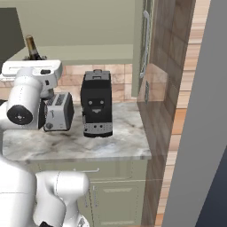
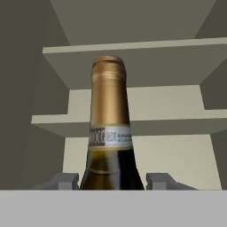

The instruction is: Open the cabinet directly in front. Then move the wine and the mug to the dining counter with the candle on it.

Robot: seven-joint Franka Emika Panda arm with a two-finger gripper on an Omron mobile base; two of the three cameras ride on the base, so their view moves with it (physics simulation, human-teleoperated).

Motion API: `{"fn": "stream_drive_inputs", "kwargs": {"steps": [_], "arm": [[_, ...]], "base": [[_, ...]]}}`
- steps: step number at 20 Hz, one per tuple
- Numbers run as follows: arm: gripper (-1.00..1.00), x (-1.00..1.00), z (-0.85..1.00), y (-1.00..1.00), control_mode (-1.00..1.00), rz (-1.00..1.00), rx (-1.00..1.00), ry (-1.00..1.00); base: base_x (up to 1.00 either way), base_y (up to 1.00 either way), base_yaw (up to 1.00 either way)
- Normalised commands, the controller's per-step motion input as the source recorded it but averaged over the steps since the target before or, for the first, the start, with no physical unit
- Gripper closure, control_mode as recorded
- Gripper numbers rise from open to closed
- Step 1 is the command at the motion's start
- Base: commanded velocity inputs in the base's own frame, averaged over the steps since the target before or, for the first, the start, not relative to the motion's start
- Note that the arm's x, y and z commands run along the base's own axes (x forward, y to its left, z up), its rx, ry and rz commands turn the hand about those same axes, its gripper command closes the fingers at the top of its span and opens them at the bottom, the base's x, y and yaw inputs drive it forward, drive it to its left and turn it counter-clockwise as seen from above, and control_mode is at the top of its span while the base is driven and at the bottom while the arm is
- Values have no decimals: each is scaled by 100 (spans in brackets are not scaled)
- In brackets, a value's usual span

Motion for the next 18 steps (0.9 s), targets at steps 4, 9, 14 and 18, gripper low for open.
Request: {"fn": "stream_drive_inputs", "kwargs": {"steps": [4,9,14,18], "arm": [[100,-1,0,0,-100,0,0,0],[100,-13,-6,0,100,0,0,2],[100,0,0,0,100,0,0,0],[100,0,0,0,100,0,0,0]], "base": [[0,0,0],[-42,-7,2],[-92,-29,15],[-79,-16,38]]}}
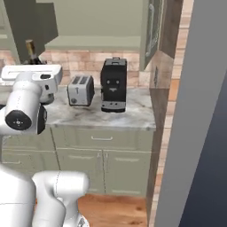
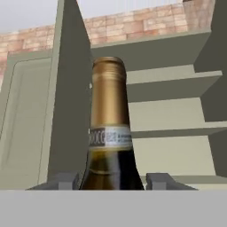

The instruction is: Open the cabinet directly in front. Then move the wine and the mug to the dining counter with the candle on it.

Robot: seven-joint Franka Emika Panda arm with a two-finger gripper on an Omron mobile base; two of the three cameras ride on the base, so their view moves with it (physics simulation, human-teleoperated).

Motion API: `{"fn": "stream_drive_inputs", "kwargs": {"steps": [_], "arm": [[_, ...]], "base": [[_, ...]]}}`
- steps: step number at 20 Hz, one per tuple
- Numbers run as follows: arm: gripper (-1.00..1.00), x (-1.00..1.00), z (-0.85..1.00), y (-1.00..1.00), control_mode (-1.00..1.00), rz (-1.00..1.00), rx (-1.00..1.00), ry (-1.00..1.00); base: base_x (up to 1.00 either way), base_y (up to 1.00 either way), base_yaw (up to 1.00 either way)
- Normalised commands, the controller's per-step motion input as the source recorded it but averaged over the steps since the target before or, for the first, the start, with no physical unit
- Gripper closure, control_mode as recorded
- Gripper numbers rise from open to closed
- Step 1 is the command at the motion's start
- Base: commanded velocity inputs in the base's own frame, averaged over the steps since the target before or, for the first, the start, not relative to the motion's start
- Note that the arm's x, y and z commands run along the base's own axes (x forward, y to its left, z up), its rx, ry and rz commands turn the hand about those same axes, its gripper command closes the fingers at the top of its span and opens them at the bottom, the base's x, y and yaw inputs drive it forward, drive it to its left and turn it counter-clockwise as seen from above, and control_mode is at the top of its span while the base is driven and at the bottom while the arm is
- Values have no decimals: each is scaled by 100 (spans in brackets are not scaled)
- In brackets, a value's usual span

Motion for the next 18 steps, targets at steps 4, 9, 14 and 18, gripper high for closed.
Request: {"fn": "stream_drive_inputs", "kwargs": {"steps": [4,9,14,18], "arm": [[100,0,0,0,100,0,0,0],[100,0,0,0,100,0,0,0],[100,0,0,0,100,0,0,0],[100,0,0,0,100,0,0,0]], "base": [[-53,-3,60],[-36,0,76],[-21,0,83],[-11,0,88]]}}
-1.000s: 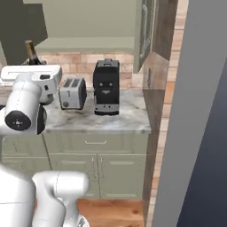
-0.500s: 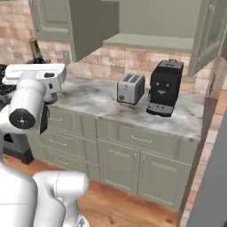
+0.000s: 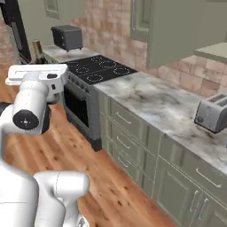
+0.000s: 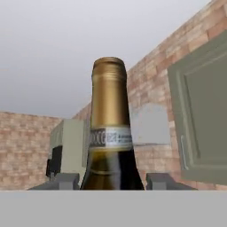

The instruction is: Open the cabinet directly in front. Then move the wine and the mug to the dining counter with the candle on it.

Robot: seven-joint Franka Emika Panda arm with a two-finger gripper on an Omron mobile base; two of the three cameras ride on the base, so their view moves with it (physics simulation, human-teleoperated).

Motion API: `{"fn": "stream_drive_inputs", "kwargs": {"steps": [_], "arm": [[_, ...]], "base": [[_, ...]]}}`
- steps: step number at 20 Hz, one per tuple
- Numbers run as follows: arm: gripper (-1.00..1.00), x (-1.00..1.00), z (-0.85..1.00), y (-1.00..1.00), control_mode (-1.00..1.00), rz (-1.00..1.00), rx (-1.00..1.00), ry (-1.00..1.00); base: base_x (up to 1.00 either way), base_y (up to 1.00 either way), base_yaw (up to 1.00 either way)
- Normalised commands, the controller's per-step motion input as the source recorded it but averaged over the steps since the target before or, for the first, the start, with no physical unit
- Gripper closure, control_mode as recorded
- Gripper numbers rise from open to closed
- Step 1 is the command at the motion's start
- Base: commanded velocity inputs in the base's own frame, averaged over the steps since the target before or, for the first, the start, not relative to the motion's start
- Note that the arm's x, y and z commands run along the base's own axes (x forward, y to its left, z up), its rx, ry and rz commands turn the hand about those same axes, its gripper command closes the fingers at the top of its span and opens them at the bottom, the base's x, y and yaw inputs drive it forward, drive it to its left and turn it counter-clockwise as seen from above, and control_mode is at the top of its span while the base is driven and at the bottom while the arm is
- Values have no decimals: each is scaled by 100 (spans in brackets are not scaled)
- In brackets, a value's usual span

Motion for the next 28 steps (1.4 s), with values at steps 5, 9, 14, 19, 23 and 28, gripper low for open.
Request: {"fn": "stream_drive_inputs", "kwargs": {"steps": [5,9,14,19,23,28], "arm": [[100,0,0,0,100,0,0,0],[100,0,0,0,100,0,0,0],[100,0,0,0,100,0,0,0],[100,0,0,0,100,0,0,0],[100,0,0,0,100,0,0,0],[100,0,0,0,100,0,0,0]], "base": [[-6,0,89],[-2,6,87],[21,3,57],[96,6,12],[100,6,4],[100,21,1]]}}
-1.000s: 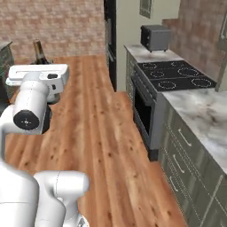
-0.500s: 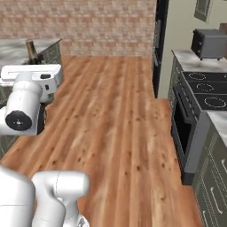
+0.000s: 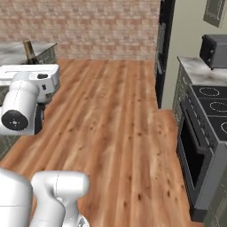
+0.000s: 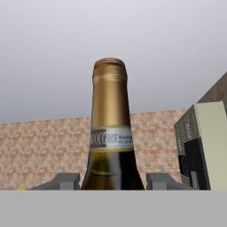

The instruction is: Open the cabinet directly in front. Then move the wine and the mug to the dining counter with the candle on it.

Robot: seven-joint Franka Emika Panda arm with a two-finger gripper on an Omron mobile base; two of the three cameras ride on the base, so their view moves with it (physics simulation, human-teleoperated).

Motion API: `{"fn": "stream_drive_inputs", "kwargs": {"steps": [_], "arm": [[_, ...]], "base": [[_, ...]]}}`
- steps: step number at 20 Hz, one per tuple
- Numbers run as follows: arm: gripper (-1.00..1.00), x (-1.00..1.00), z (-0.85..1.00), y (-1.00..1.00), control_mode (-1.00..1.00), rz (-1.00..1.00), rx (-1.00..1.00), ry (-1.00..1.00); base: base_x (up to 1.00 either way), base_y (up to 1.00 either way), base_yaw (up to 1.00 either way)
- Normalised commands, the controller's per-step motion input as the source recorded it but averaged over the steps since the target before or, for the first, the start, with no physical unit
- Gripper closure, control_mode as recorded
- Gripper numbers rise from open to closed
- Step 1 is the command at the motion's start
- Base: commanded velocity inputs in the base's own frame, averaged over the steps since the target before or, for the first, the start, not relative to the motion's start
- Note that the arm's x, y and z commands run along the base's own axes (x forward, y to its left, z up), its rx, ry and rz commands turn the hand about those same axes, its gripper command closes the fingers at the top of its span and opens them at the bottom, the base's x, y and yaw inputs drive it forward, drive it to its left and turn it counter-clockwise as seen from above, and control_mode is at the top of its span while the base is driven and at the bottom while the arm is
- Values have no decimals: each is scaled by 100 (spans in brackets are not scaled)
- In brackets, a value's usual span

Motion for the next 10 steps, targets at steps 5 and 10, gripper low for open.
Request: {"fn": "stream_drive_inputs", "kwargs": {"steps": [5,10], "arm": [[100,0,0,0,100,0,0,0],[100,0,0,0,100,0,0,0]], "base": [[100,45,0],[100,56,0]]}}
